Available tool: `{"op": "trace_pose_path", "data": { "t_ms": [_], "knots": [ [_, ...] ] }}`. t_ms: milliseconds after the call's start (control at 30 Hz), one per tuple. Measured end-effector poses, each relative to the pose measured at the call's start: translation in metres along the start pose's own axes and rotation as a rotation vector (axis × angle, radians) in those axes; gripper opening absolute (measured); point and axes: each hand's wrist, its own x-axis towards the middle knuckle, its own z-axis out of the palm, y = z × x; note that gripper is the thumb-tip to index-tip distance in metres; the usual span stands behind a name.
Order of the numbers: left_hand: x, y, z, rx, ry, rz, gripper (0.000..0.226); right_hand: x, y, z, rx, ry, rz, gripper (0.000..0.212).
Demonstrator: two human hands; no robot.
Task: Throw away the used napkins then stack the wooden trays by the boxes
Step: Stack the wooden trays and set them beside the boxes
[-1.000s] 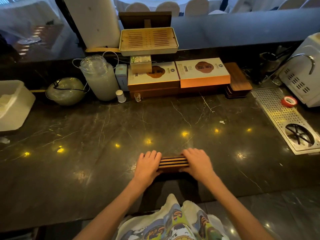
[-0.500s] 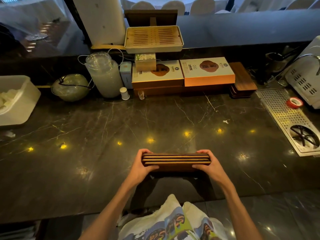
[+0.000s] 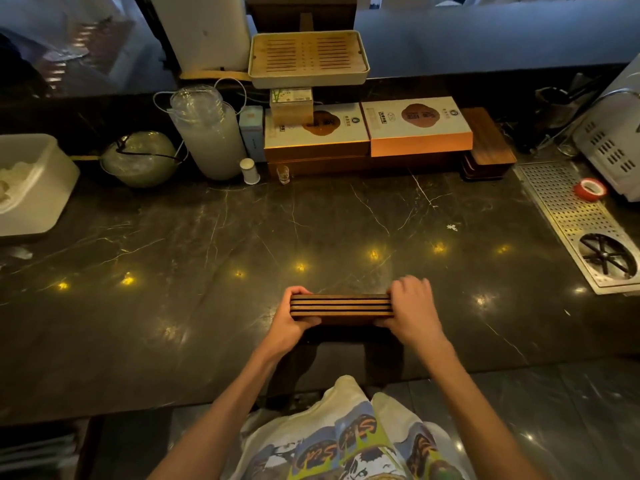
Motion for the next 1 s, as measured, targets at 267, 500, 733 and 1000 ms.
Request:
{"op": "trace_pose_path", "data": {
  "t_ms": [267,500,733,1000],
  "knots": [
    [0.003,-0.007,-0.003,0.010,-0.026,0.040,0.055,0.010,-0.113,0.013,0.014,0.104,-0.245,0.035],
    [0.009,-0.011,-0.008,0.064,-0.086,0.010,0.050,-0.003,0.013,-0.001,0.066,0.040,-0.231,0.053],
    [0.008,-0.012,-0.002,0.060,-0.092,0.024,0.051,0.000,-0.006,-0.002,-0.055,-0.059,-0.129,0.057],
    [0.010,-0.010,0.000,0.047,-0.095,0.030,0.054,0.011,-0.047,-0.004,-0.055,-0.044,-0.278,0.058]
  ]
}}
